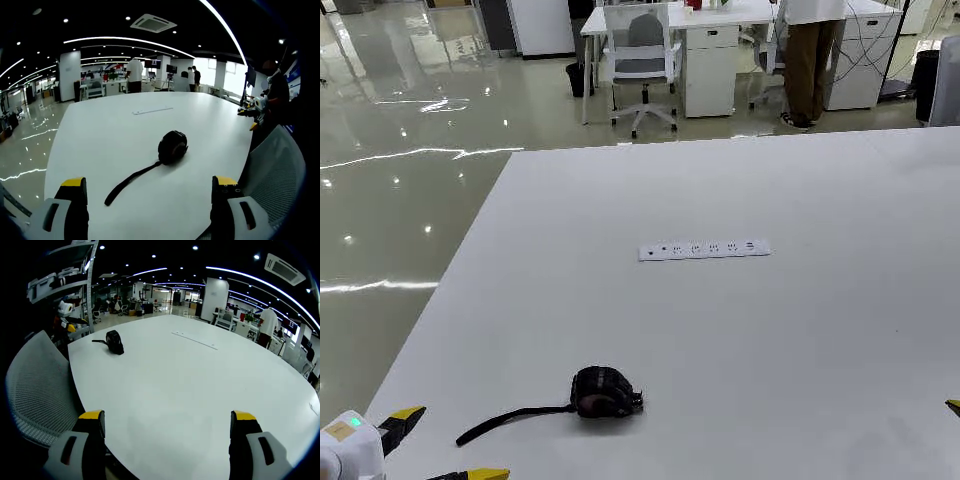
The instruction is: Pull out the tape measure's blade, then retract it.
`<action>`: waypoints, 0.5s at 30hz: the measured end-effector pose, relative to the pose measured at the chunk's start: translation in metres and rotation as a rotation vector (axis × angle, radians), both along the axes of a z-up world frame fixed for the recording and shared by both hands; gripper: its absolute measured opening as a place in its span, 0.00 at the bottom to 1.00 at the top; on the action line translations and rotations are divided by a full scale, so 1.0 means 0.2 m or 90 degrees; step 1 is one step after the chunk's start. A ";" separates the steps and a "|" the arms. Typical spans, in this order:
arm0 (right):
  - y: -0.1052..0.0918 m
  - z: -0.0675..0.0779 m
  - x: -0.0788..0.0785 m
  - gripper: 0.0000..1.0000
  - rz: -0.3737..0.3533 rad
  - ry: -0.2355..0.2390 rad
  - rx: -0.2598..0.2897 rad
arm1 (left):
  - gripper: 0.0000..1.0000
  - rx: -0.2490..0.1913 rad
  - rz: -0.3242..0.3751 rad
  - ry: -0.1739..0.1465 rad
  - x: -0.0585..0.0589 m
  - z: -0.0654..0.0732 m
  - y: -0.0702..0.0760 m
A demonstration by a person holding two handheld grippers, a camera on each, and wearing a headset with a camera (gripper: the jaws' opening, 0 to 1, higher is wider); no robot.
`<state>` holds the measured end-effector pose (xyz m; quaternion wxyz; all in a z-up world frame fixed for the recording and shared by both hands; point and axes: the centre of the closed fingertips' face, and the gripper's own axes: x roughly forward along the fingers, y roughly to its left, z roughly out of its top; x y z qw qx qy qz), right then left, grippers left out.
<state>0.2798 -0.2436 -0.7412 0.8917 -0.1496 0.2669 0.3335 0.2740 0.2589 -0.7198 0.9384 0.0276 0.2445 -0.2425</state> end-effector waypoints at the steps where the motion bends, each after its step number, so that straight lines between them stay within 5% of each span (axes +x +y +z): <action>1: 0.00 0.00 0.00 1.00 0.001 0.000 -0.002 | 1.00 -0.004 0.000 0.001 0.00 0.00 0.00; 15: -0.05 -0.02 -0.05 1.00 -0.019 0.006 0.001 | 1.00 -0.002 0.013 -0.012 0.02 0.00 0.02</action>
